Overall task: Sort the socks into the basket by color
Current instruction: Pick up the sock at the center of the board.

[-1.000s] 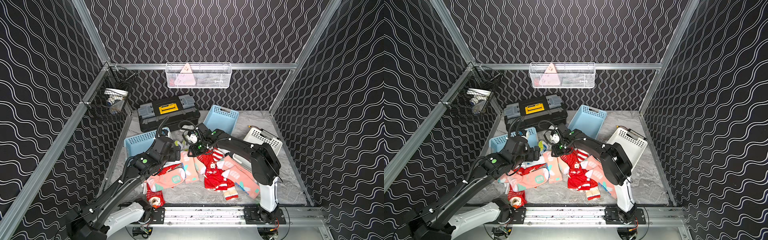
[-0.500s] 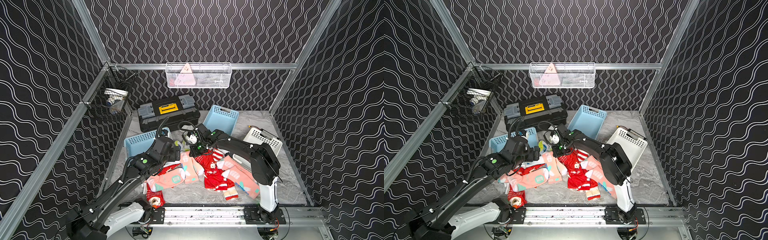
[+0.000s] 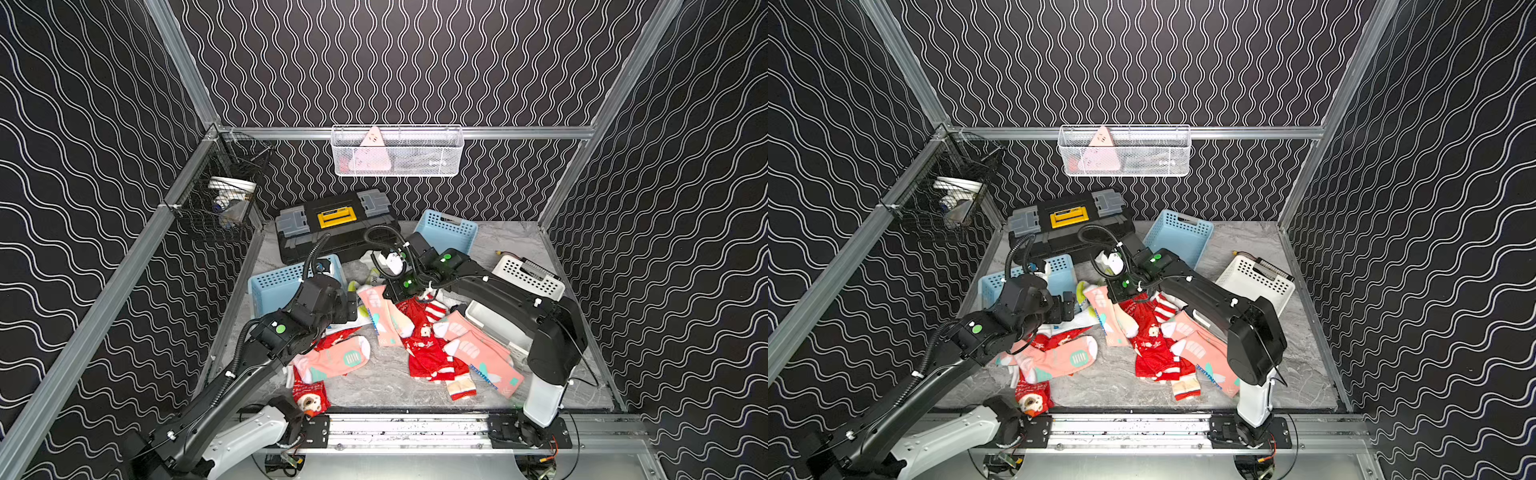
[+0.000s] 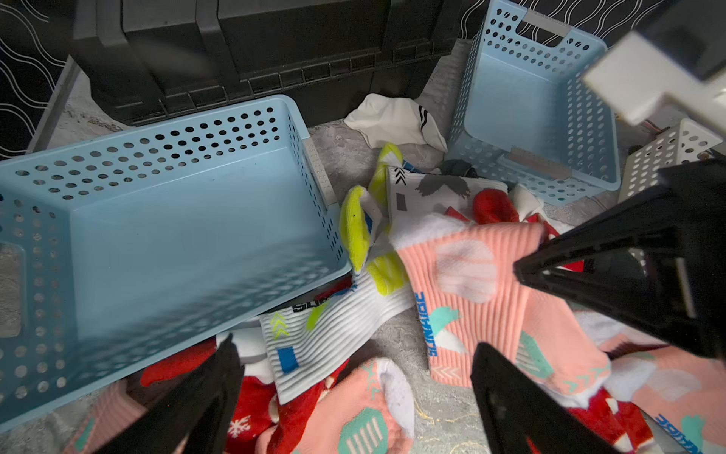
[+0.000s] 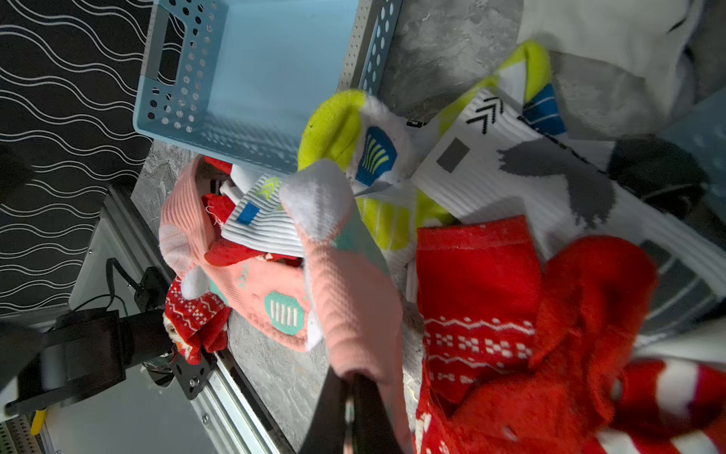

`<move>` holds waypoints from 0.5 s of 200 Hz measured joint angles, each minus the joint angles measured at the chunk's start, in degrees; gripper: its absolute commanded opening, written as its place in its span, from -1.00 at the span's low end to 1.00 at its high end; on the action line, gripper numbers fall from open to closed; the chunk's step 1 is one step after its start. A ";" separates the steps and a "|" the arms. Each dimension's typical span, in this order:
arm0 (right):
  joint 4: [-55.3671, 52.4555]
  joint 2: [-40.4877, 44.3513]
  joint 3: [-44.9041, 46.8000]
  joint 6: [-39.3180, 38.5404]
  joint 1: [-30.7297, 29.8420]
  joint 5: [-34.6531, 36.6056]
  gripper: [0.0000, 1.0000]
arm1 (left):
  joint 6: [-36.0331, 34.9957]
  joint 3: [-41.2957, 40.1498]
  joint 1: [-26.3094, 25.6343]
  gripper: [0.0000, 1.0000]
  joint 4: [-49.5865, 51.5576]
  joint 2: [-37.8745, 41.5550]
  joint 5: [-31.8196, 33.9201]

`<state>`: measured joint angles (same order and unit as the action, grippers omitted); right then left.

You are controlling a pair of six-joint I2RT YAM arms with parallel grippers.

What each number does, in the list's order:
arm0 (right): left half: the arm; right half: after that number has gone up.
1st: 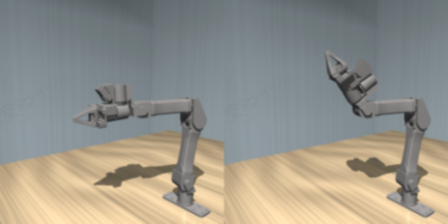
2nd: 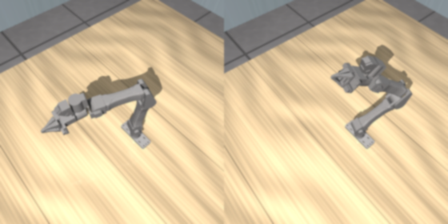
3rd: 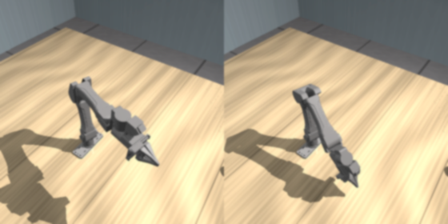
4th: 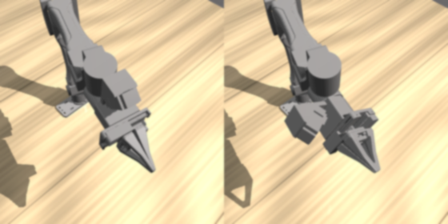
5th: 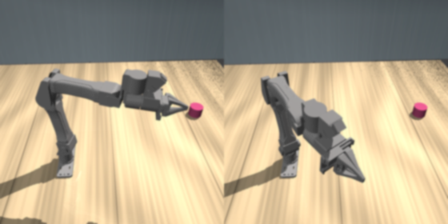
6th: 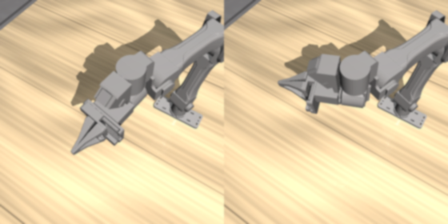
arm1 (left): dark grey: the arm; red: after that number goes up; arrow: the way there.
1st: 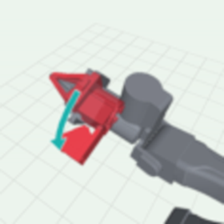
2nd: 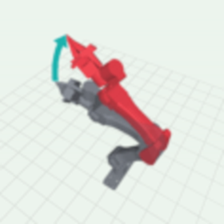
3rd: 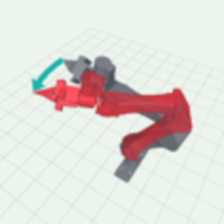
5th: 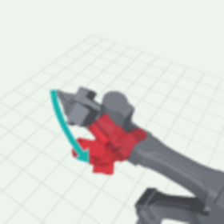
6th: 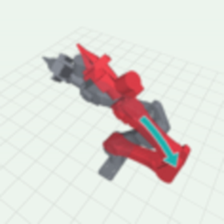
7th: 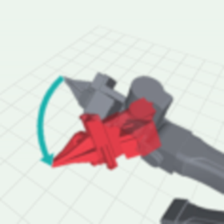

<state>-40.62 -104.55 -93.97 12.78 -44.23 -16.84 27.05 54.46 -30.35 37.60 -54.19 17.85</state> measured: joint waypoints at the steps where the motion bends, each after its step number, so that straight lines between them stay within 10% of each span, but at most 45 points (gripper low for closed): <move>1: -0.04 0.09 0.00 0.02 0.04 0.02 -1.00 | 0.00 0.00 0.00 0.90 0.00 0.02 0.00; 100: -2.62 3.50 -10.38 3.30 17.49 1.07 -1.00 | 0.22 1.92 0.00 0.89 1.62 -1.25 -0.55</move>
<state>-43.24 -101.06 -104.36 16.08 -26.74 -15.77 27.27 56.38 -30.35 39.22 -55.44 17.30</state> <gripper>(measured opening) 0.065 0.943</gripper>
